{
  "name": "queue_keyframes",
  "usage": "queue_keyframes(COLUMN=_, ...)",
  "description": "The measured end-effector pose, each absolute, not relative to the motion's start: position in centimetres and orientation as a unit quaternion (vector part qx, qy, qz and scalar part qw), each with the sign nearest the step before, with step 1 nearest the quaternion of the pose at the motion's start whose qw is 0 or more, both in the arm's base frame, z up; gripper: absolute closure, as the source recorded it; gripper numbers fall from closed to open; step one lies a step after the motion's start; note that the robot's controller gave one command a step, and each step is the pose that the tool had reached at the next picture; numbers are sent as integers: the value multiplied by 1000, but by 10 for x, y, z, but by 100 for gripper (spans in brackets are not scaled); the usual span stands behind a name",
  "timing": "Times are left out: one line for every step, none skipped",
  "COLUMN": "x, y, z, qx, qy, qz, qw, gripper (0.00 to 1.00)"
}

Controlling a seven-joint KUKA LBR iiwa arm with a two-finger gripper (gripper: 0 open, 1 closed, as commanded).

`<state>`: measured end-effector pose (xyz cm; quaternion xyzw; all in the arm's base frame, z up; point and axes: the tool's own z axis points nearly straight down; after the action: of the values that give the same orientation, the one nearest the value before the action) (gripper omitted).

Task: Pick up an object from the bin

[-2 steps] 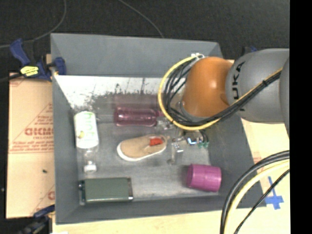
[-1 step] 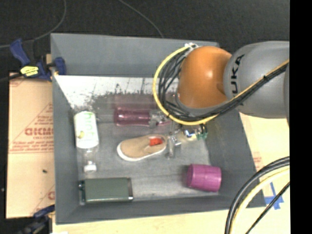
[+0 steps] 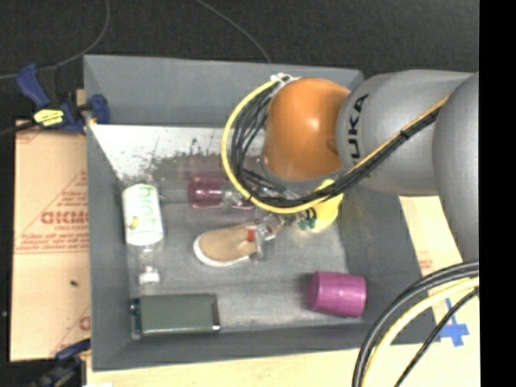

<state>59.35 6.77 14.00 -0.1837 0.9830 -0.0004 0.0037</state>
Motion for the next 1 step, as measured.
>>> queue_keyframes(x=605, y=78, z=70, qx=-247, qy=969, qz=-2, qw=4, gripper=0)
